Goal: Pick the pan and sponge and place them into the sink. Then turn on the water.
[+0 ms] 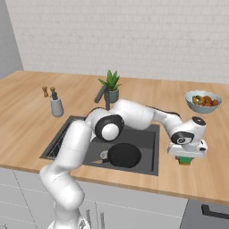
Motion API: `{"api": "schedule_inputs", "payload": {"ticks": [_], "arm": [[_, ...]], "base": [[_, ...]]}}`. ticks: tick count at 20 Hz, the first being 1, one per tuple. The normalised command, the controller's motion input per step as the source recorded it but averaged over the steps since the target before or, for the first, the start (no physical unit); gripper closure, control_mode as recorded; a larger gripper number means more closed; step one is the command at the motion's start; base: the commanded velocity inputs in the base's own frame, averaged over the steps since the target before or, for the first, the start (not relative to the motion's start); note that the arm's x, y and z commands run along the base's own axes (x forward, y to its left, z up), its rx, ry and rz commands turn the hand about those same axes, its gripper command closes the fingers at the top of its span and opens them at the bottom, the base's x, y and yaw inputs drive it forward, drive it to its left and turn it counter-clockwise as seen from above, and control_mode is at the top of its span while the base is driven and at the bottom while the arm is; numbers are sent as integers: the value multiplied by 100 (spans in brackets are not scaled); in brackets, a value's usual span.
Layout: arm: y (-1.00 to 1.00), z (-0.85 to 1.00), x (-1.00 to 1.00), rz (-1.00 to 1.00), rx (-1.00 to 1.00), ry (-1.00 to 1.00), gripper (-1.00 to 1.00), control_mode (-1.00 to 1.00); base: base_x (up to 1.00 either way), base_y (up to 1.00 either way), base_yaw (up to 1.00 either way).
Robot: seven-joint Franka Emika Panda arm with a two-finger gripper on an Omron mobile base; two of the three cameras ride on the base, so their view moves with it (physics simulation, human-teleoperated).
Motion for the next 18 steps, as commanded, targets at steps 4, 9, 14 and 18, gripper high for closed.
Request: {"api": "schedule_inputs", "payload": {"ticks": [4, 9, 14, 18], "arm": [[7, 1, -1, 0, 0, 0, 100, -100], [41, 16, -4, 0, 0, 0, 100, -100], [66, 21, 0, 0, 0, 0, 100, -100], [92, 9, 0, 0, 0, -1, 100, -100]], "base": [[0, 0, 0], [0, 0, 0], [0, 0, 0], [0, 0, 0]]}}
